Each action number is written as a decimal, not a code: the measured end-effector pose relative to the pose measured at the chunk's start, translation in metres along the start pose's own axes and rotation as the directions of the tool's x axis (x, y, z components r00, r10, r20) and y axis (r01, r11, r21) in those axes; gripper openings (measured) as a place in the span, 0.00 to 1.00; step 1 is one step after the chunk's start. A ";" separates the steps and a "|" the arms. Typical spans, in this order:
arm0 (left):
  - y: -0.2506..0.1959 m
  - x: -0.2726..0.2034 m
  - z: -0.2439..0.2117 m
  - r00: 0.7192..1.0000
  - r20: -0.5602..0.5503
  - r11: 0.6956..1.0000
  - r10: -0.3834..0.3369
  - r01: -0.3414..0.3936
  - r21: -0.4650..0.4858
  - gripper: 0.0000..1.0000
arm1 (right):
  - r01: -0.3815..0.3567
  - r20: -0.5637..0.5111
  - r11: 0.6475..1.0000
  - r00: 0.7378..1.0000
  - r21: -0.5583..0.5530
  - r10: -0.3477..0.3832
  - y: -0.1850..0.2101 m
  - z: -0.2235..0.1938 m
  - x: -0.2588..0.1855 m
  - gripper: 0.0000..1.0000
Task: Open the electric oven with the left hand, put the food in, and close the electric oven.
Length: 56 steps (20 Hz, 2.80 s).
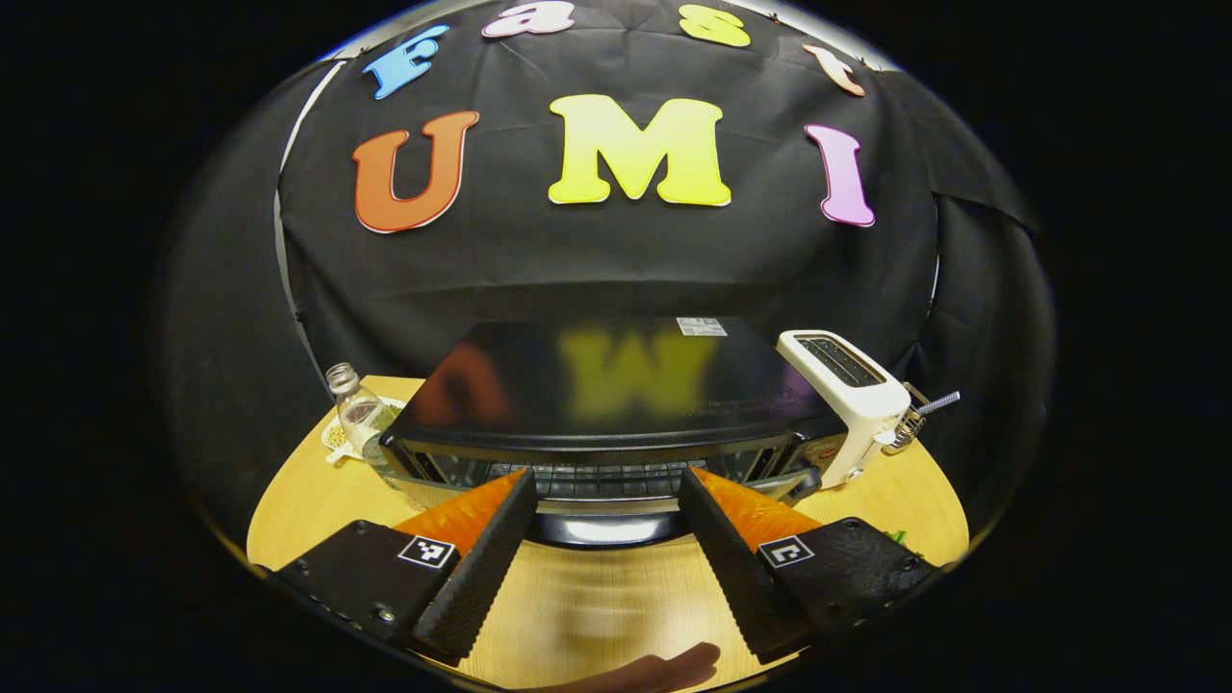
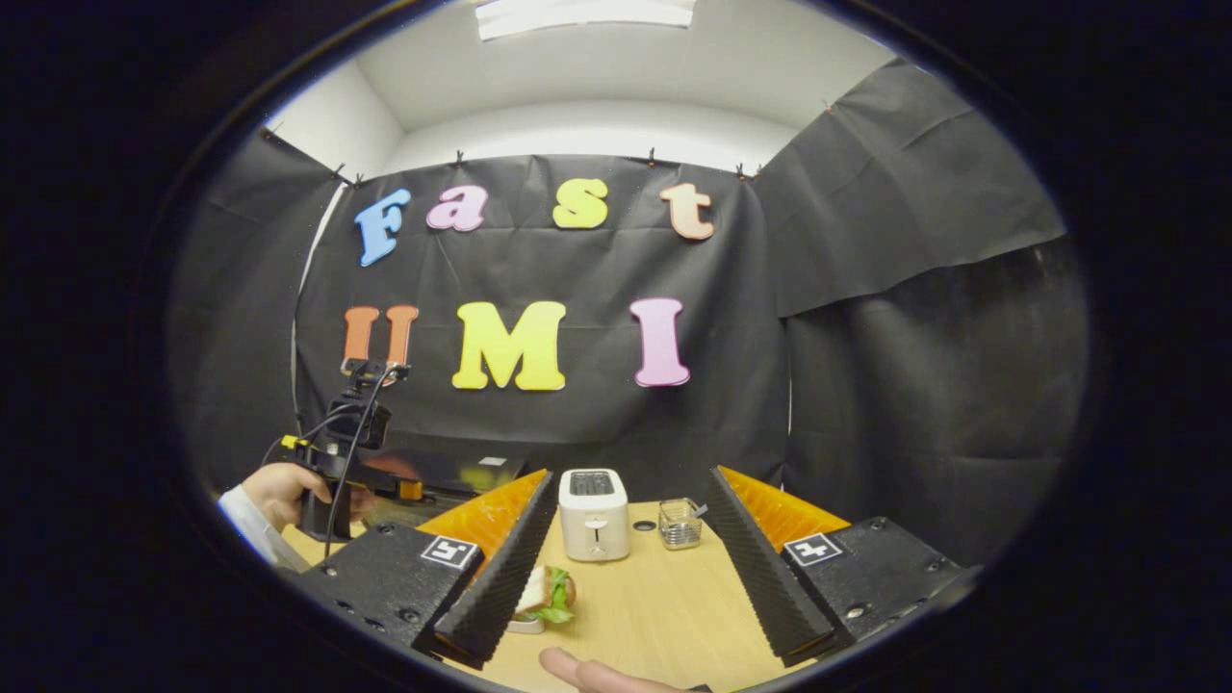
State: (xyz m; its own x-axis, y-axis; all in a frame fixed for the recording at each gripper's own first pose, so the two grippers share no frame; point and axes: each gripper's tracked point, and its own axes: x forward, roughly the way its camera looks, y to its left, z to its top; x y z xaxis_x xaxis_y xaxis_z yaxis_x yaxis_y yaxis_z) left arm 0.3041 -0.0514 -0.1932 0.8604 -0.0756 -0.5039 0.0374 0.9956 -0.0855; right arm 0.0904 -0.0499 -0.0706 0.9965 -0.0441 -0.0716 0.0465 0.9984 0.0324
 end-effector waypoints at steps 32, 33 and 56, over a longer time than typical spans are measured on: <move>-0.005 -0.050 -0.187 0.999 -0.053 1.000 -0.006 0.005 -0.023 0.96 | -0.091 -0.136 0.994 0.987 -0.064 0.082 0.051 -0.056 -0.040 0.90; -0.006 -0.056 -0.177 1.000 -0.019 0.999 -0.017 0.016 -0.034 0.96 | -0.096 -0.158 0.993 0.984 -0.070 0.084 0.052 -0.061 -0.032 0.90; 0.063 -0.247 -0.010 0.880 0.454 0.990 0.138 -0.123 -0.063 0.94 | -0.359 -0.751 0.899 0.512 0.253 0.416 0.090 -0.239 0.154 0.99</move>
State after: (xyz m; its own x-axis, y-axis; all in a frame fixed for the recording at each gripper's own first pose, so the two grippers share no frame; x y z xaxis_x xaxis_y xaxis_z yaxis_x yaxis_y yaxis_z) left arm 0.0888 0.0298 -0.0832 0.9932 0.0961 -0.0651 -0.1010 0.9919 -0.0767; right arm 0.2312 0.0417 -0.3173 0.4773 0.4195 -0.7721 -0.2979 0.9039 0.3069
